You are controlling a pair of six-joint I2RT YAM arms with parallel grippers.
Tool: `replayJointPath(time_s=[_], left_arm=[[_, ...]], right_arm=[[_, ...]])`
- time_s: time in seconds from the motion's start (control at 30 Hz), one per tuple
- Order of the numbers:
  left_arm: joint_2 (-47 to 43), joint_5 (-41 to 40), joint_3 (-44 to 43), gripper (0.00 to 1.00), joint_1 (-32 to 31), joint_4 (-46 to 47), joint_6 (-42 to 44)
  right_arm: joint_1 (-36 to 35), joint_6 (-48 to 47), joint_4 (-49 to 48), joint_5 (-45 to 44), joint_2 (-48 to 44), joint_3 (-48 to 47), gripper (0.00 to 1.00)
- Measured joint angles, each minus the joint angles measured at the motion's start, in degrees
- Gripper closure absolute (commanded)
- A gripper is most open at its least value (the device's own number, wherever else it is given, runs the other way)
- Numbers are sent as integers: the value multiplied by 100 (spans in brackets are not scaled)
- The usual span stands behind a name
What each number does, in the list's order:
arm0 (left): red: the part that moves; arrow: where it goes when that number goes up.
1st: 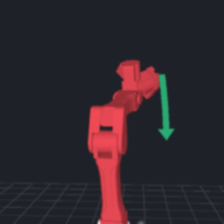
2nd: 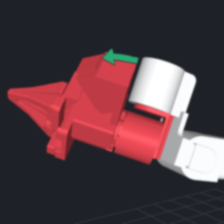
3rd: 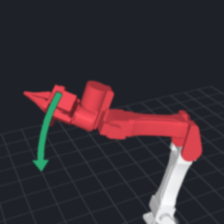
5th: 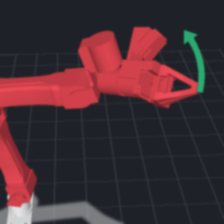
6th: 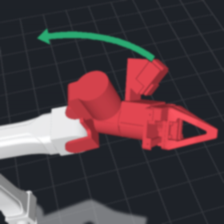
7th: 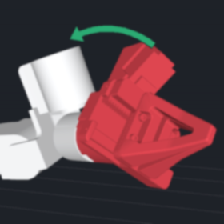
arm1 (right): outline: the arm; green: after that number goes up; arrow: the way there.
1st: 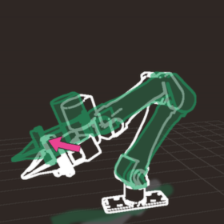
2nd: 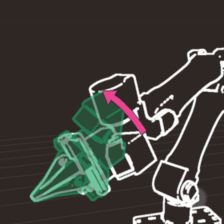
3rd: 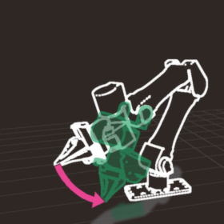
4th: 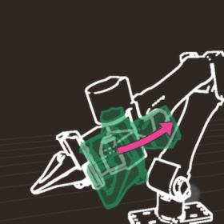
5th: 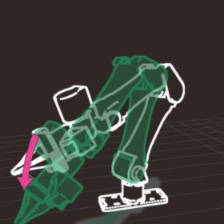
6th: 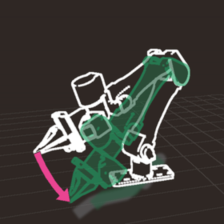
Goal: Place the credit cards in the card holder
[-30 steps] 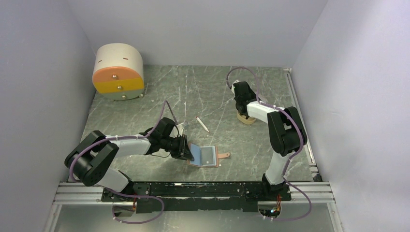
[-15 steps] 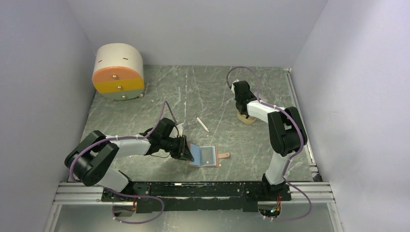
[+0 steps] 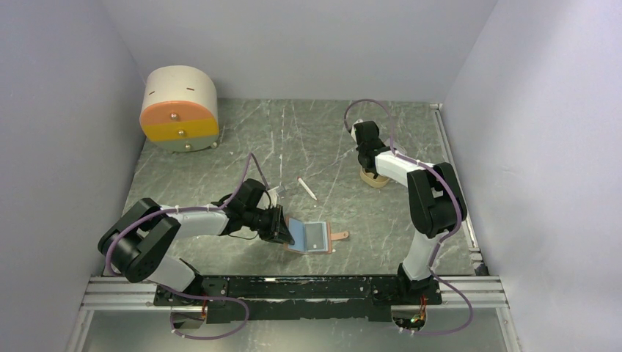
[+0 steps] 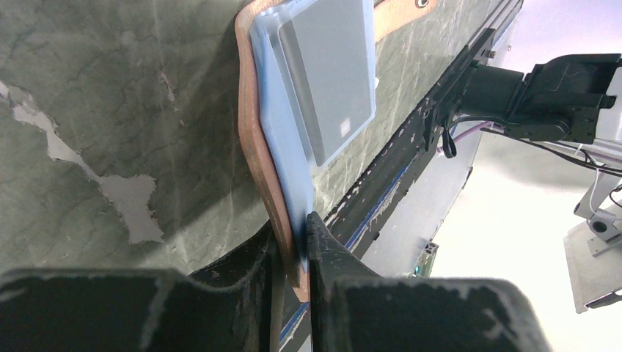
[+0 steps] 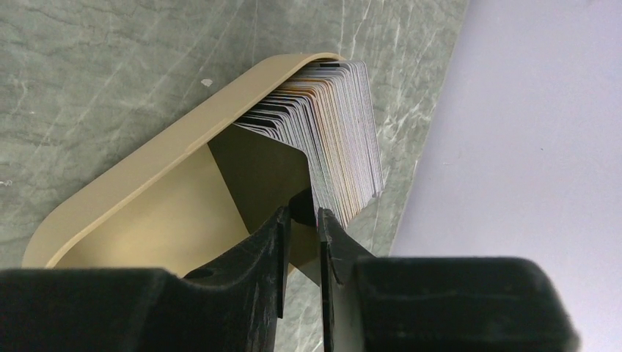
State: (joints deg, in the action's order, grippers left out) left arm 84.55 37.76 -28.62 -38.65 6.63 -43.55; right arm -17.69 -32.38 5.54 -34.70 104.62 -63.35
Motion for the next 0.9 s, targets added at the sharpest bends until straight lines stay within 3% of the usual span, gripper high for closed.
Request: replayJointPath(time_s=[0.27, 0.6, 0.9], left_arm=[[0, 0, 0, 80, 0, 2, -7], [22, 2, 0, 80, 0, 11, -39], [42, 2, 0, 80, 0, 9, -39]], right_arm=[[0, 149, 254, 103, -24, -96, 83], [-74, 503, 804, 413, -76, -280, 100], [-153, 890, 1364, 627, -293, -422, 100]])
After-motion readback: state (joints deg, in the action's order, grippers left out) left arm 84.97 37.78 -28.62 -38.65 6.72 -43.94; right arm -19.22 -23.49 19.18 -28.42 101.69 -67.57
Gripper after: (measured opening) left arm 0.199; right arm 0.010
